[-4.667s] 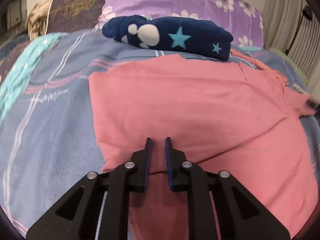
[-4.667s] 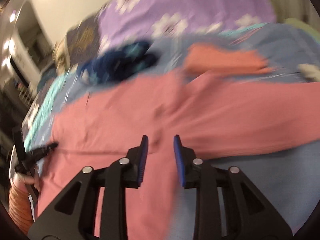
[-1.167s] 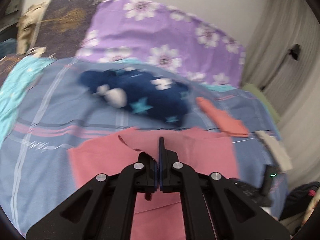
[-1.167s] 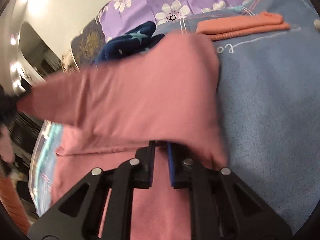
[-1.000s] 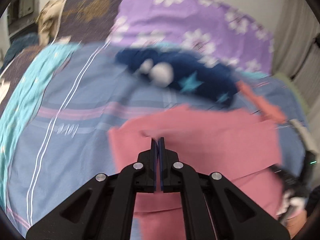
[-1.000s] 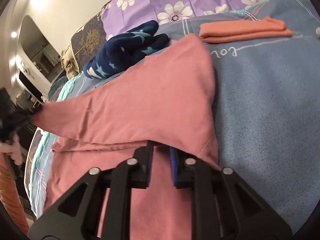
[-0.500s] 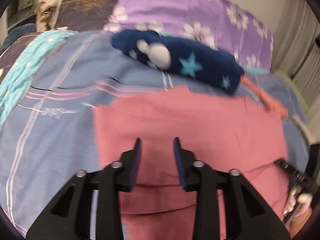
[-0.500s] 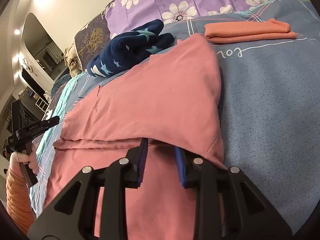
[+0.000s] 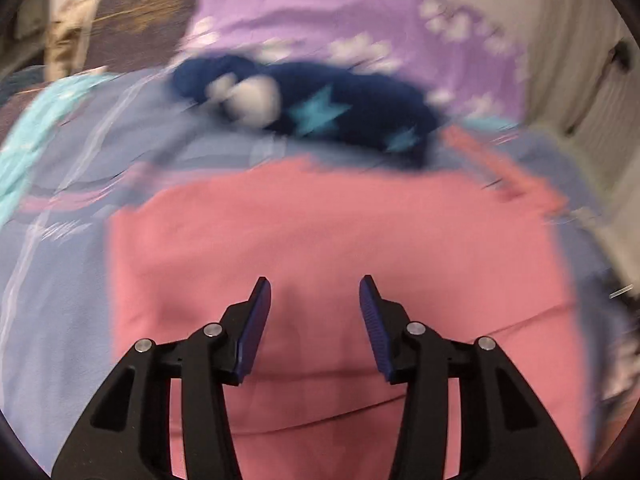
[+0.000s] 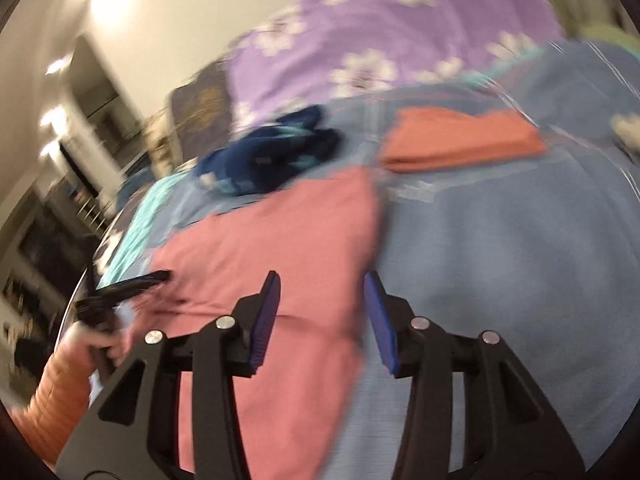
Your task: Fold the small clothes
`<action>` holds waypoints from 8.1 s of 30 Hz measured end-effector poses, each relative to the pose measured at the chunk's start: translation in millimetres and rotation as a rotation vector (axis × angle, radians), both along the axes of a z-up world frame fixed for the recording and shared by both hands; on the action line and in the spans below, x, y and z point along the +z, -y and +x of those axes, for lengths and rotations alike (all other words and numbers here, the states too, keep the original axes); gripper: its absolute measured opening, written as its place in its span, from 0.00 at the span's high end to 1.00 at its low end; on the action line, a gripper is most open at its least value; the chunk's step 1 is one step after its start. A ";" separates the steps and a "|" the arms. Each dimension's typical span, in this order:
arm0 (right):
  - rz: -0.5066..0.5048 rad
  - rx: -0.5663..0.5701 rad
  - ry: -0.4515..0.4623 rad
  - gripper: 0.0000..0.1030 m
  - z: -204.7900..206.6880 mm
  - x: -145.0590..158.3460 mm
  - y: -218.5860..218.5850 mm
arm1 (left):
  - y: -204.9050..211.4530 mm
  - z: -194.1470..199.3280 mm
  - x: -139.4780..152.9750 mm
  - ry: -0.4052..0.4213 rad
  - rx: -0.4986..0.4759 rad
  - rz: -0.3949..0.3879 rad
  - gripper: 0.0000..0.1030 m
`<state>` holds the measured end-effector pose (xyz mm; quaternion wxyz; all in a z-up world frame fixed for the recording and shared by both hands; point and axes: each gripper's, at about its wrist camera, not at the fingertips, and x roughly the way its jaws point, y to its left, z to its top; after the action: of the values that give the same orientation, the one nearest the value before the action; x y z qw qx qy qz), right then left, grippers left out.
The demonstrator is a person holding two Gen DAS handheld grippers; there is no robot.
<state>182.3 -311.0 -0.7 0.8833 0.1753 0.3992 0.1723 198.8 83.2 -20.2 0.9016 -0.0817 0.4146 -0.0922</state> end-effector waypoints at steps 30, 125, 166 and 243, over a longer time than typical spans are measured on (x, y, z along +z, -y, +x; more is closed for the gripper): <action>0.036 0.103 -0.028 0.43 -21.9 -36.4 -12.0 | 340.1 139.8 -19.2 -0.251 -0.530 0.458 0.85; -0.439 0.073 -0.003 0.73 8.1 -41.9 -81.4 | -16.8 -47.9 -31.1 -0.005 0.071 0.108 0.56; 0.070 0.132 -0.142 0.51 -313.3 -26.4 0.3 | -74.5 -373.0 -59.9 -0.033 -0.172 -0.326 0.53; 0.096 0.075 -0.133 0.82 -37.6 -14.1 -14.5 | -104.8 -120.7 -13.3 -0.053 0.024 -0.246 0.79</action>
<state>144.7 -296.5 -14.7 0.8383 0.2133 0.4546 0.2122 78.0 187.9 -33.4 0.8745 -0.1990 0.4230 -0.1292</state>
